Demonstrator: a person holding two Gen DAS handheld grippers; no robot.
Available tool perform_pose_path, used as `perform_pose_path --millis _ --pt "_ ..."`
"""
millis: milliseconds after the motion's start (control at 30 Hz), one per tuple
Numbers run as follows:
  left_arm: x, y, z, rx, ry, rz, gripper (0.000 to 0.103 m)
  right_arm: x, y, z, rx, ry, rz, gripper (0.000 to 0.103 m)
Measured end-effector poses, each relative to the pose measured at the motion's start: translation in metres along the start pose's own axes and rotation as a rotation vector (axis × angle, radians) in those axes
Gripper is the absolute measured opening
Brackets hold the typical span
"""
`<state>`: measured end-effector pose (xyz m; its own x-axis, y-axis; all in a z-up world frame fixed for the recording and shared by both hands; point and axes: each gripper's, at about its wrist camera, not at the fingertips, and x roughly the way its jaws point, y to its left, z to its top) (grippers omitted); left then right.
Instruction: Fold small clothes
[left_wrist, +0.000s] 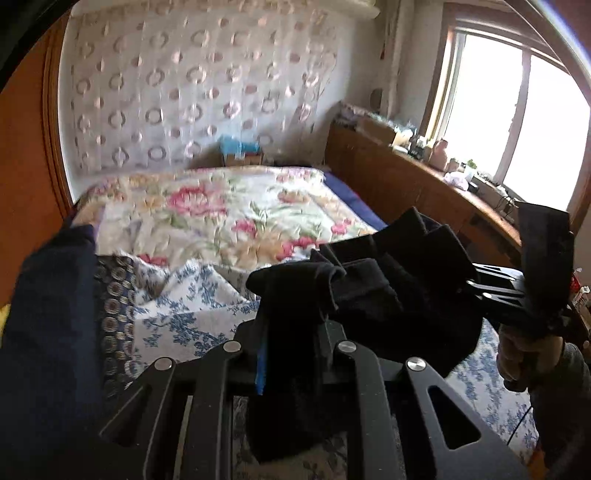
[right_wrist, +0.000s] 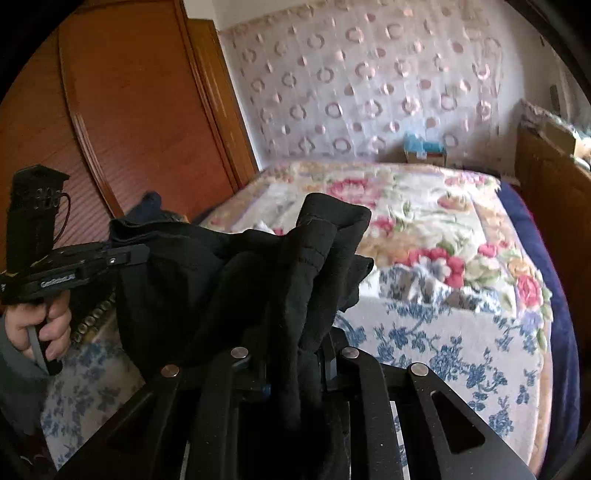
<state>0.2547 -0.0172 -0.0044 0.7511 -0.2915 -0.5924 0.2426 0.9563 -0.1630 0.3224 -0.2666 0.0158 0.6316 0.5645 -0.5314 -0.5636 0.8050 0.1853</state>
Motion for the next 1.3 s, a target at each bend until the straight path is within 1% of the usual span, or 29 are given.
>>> perform_pose_path --millis 67,233,367,467,600,700,900,1033,1100,1200,1233,1300 --pt "-0.014 0.001 0.000 -0.002 -0.025 0.003 0.019 -0.005 0.007 -0.003 -0.016 -0.012 0.001 0.016" --pt "-0.053 0.013 -0.001 -0.013 -0.093 0.030 0.019 -0.011 0.026 0.008 -0.079 -0.046 0.020 0.016" --pt "-0.082 0.026 -0.004 -0.013 -0.143 0.082 0.019 -0.013 0.046 0.020 -0.139 -0.069 0.048 0.016" --pt "-0.101 0.041 -0.010 -0.024 -0.174 0.124 0.019 -0.005 0.063 0.034 -0.198 -0.071 0.074 0.016" --pt "-0.122 0.062 -0.024 -0.046 -0.193 0.184 0.019 0.010 0.090 0.055 -0.278 -0.068 0.111 0.016" --pt "-0.133 0.082 -0.039 -0.090 -0.197 0.211 0.019 0.026 0.117 0.074 -0.357 -0.056 0.137 0.016" --pt "-0.147 0.115 -0.074 -0.187 -0.198 0.250 0.019 0.072 0.158 0.112 -0.481 -0.014 0.184 0.016" --pt "-0.152 0.130 -0.094 -0.240 -0.205 0.278 0.019 0.112 0.197 0.138 -0.576 0.013 0.219 0.016" --pt "-0.149 0.141 -0.103 -0.276 -0.189 0.302 0.019 0.136 0.213 0.147 -0.621 0.029 0.238 0.016" --pt "-0.138 0.160 -0.116 -0.332 -0.153 0.327 0.019 0.174 0.228 0.154 -0.634 0.056 0.248 0.017" --pt "-0.134 0.166 -0.120 -0.344 -0.138 0.333 0.019 0.189 0.232 0.158 -0.626 0.060 0.240 0.019" --pt "-0.129 0.172 -0.126 -0.362 -0.113 0.331 0.019 0.209 0.236 0.161 -0.583 0.093 0.228 0.032"
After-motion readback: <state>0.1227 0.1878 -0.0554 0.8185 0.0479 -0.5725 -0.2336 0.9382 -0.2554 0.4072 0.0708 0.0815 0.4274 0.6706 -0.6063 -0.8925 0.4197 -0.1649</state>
